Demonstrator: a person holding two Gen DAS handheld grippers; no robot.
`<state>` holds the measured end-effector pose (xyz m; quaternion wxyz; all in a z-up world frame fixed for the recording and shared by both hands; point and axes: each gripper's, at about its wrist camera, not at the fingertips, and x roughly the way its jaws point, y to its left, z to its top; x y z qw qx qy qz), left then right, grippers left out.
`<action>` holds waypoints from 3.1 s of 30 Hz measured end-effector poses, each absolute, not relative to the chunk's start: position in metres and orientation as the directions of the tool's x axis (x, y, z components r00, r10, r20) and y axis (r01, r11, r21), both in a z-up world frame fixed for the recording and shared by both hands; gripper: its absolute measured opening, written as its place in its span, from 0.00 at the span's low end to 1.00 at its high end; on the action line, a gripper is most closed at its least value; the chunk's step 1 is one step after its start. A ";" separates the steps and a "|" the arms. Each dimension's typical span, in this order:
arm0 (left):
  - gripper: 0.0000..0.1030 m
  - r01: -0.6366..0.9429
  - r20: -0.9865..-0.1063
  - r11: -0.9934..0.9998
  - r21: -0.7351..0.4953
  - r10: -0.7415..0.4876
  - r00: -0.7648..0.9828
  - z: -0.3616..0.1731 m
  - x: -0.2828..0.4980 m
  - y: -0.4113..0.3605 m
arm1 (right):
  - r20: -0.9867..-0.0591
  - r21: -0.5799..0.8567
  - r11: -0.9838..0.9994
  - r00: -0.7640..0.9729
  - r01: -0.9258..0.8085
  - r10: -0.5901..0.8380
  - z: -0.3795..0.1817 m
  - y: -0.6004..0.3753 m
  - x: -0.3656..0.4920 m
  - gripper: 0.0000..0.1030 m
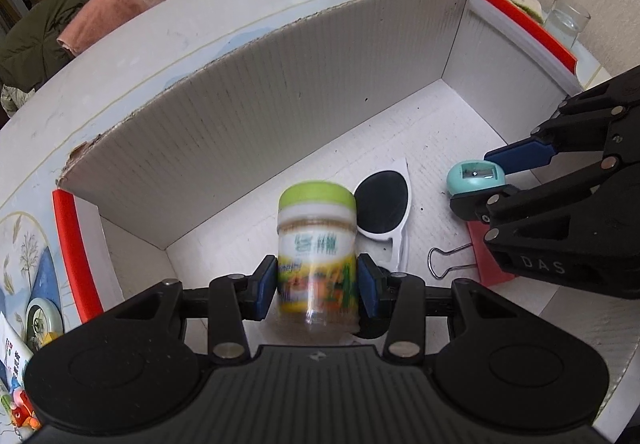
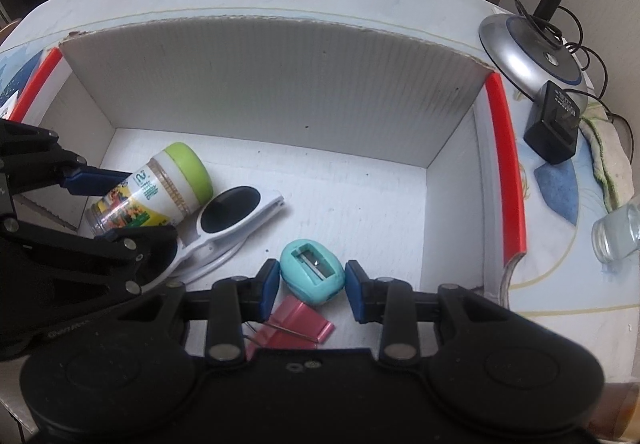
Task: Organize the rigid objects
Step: 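Open the right tool to drop the sharpener while the left tool releases the jar, then withdraw both open tools from the box back toward the item pile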
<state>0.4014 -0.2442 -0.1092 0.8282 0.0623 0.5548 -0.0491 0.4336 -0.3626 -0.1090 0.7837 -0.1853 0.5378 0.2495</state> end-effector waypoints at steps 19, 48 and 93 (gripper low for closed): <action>0.42 0.168 -0.884 0.986 0.000 -0.078 0.461 -0.084 0.379 -0.244 | -0.901 -0.019 0.835 0.371 -0.551 0.224 -0.083 -0.374 0.419 0.42; 0.61 0.179 -0.690 0.976 -0.125 -0.215 0.691 0.000 0.266 -0.182 | -0.780 0.064 0.861 0.512 -0.505 0.359 -0.008 -0.367 0.310 0.59; 1.00 -0.030 -0.644 0.983 -0.179 -0.094 0.759 -0.037 0.124 0.041 | -0.689 0.113 0.752 0.494 -0.650 0.530 -0.019 -0.196 0.187 0.91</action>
